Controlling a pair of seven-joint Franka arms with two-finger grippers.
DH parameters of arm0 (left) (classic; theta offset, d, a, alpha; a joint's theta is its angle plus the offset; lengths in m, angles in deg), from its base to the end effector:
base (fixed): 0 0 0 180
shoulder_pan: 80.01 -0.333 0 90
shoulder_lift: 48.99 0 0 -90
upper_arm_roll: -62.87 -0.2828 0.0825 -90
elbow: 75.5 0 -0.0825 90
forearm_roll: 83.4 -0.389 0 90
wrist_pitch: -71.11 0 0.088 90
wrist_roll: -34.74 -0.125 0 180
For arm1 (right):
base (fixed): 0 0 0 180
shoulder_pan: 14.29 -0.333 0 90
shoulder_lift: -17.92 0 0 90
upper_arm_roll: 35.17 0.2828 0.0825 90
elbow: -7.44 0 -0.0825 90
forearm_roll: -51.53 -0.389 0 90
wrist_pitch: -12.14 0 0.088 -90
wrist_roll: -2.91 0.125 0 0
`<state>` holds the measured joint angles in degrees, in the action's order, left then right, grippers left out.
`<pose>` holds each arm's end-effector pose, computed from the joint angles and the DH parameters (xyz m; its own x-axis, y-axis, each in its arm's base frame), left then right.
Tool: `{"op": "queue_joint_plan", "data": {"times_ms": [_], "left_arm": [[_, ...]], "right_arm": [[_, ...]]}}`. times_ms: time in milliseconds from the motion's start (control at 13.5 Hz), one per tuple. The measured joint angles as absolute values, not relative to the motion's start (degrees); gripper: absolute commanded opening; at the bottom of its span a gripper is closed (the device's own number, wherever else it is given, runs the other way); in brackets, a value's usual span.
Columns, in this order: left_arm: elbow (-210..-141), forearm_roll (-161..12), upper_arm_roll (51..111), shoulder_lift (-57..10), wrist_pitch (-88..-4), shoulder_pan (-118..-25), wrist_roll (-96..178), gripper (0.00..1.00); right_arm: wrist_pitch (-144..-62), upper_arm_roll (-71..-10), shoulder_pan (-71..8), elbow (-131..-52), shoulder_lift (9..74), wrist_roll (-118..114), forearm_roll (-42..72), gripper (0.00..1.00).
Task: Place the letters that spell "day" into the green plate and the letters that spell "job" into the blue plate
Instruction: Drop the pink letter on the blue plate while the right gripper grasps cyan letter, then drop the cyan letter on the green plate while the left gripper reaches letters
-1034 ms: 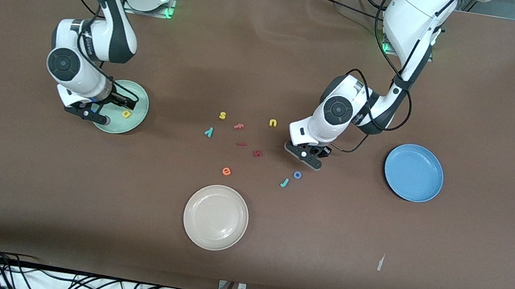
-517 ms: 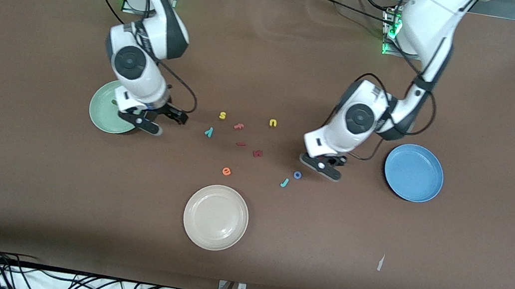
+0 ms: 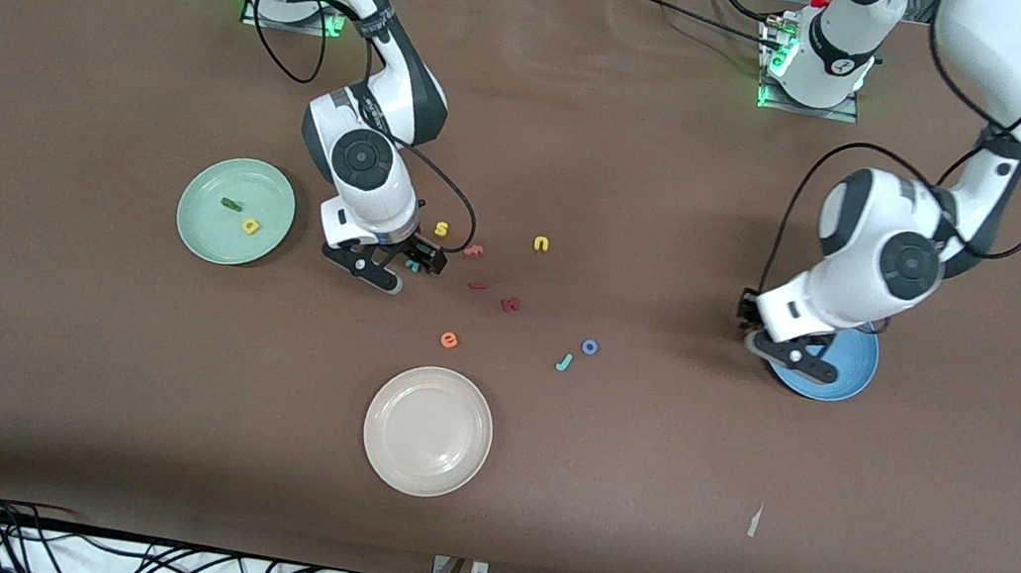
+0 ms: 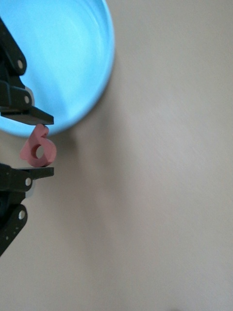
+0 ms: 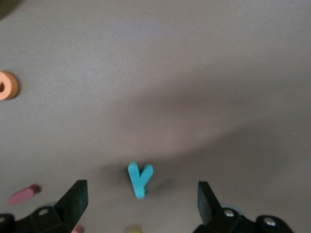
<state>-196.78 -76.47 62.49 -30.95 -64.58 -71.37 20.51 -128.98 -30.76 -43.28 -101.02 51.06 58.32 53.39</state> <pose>0.5560 -0.0836 0.2049 0.9527 -0.3005 -0.0457 -0.2957 -0.9510 0.0906 0.5154 0.3396 0.1463 0.9317 -0.3625 -0.0215 -0.3627 -0.9319 -0.0073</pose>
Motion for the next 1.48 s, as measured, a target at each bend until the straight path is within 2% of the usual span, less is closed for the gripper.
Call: {"op": "queue_joint_plan", "data": {"times_ms": [148,221,295,369,517,591,886,1034,1255,1477], "left_arm": [[-199.1,-76.5,62.5,-32.5,-64.6,-74.4,16.7,0.36],[-199.6,-76.5,62.5,-32.8,-64.6,-75.0,15.9,0.47],[-199.8,-76.5,62.6,-32.8,-64.6,-75.1,15.7,0.57],[-199.8,-76.5,62.8,-32.8,-64.6,-75.1,15.7,0.58],[-199.8,-76.5,63.1,-32.8,-64.7,-75.0,15.7,0.65],[-199.8,-76.5,63.1,-32.8,-64.7,-75.0,15.7,0.65],[-199.7,-76.5,63.5,-32.8,-65.0,-74.8,15.6,0.6],[-198.8,-76.1,66.0,-32.2,-66.8,-73.6,16.1,0.6],[-196.1,-70.0,67.9,-29.5,-71.9,-66.9,17.7,0.59],[-190.2,-65.3,68.1,-25.1,-73.4,-60.3,18.1,0.57]], "right_arm": [[-131.1,-30.8,-43.3,-101.0,52.6,58.3,53.4,0.99],[-132.0,-30.8,-43.4,-101.0,53.3,58.3,53.4,0.85],[-132.8,-30.8,-43.5,-101.0,53.8,58.3,53.4,0.55],[-133.2,-30.8,-43.6,-101.0,54.1,58.3,53.4,0.29],[-133.2,-30.7,-43.6,-100.7,54.1,58.3,53.4,0.05],[-133.2,-30.7,-43.7,-100.5,54.0,58.3,53.4,0.0],[-132.8,-30.9,-43.7,-100.1,53.5,58.0,53.4,0.0],[-131.5,-31.5,-43.7,-99.7,53.0,56.6,53.4,0.0],[-126.6,-34.7,-43.6,-98.8,50.4,51.6,53.4,0.0],[-119.4,-40.4,-43.4,-98.6,46.2,42.4,53.4,0.0]]}}
